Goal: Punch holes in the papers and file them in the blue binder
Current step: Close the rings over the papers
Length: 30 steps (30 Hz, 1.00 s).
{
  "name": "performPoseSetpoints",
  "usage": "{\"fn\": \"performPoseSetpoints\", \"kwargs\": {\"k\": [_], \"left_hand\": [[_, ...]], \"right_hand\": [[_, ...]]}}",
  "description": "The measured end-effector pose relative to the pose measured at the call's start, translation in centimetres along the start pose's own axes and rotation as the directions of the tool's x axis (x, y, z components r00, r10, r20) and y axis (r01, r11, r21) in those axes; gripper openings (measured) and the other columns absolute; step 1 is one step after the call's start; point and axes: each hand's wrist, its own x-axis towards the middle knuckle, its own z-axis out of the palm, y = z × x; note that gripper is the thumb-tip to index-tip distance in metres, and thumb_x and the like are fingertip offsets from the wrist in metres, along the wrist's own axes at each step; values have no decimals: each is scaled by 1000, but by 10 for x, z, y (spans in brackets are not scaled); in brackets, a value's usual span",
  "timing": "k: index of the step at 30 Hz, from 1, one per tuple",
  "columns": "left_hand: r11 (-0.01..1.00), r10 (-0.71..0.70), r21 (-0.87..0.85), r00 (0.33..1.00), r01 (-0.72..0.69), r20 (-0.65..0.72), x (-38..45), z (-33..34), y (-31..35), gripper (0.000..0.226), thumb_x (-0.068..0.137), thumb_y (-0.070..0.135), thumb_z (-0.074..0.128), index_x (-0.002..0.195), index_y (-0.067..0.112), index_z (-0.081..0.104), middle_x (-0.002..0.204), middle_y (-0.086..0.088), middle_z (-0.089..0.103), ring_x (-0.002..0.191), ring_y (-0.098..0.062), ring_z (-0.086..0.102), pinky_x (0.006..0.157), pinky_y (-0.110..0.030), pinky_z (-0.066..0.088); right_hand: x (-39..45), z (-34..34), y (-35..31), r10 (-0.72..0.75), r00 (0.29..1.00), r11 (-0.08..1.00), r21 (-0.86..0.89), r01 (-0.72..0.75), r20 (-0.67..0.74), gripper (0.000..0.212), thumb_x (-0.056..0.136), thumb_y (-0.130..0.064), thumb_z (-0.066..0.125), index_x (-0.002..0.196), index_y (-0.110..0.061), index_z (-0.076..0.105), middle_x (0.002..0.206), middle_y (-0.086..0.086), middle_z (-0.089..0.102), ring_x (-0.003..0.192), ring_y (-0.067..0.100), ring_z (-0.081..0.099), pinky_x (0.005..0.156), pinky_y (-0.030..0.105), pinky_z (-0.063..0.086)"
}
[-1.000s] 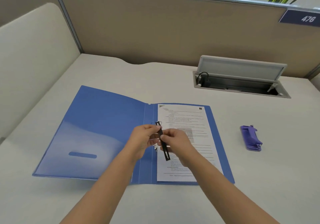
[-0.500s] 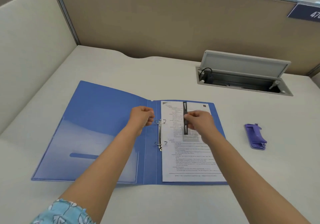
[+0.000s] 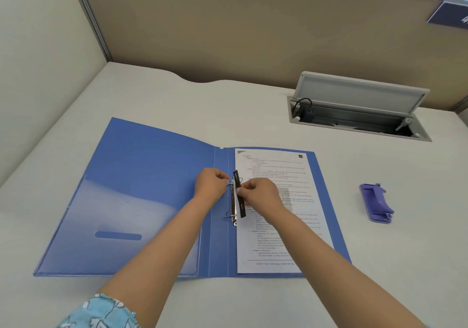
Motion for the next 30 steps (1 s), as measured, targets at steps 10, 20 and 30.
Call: {"fn": "performPoseSetpoints", "kwargs": {"k": [10, 20, 30], "left_hand": [[1000, 2, 15, 1000, -2, -3, -1, 0, -1, 14, 88, 5, 56, 93, 5, 69, 73, -5, 63, 72, -24, 61, 83, -43, 57], [1000, 3, 9, 1000, -3, -11, -5, 0, 1, 15, 88, 5, 56, 95, 4, 69, 99, -17, 70, 79, -24, 62, 87, -43, 56], [1000, -14, 9, 1000, 14, 5, -15, -3, 5, 27, 86, 14, 62, 112, 10, 58, 101, -17, 66, 95, -32, 65, 86, -41, 55]], "right_hand": [[-1, 6, 1, -23, 999, 988, -152, 16, -38, 18, 83, -16, 63, 86, -1, 72, 86, 15, 74, 85, 29, 70, 82, 39, 55], [-2, 5, -1, 10, 997, 990, -143, -20, -71, 16, 81, -13, 62, 79, -1, 71, 83, 16, 74, 83, 30, 70, 81, 39, 56], [0, 1, 1, 127, 992, 991, 47, -127, -6, 10, 82, -11, 65, 73, -8, 64, 77, 14, 69, 70, 25, 68, 86, 44, 56]]}}
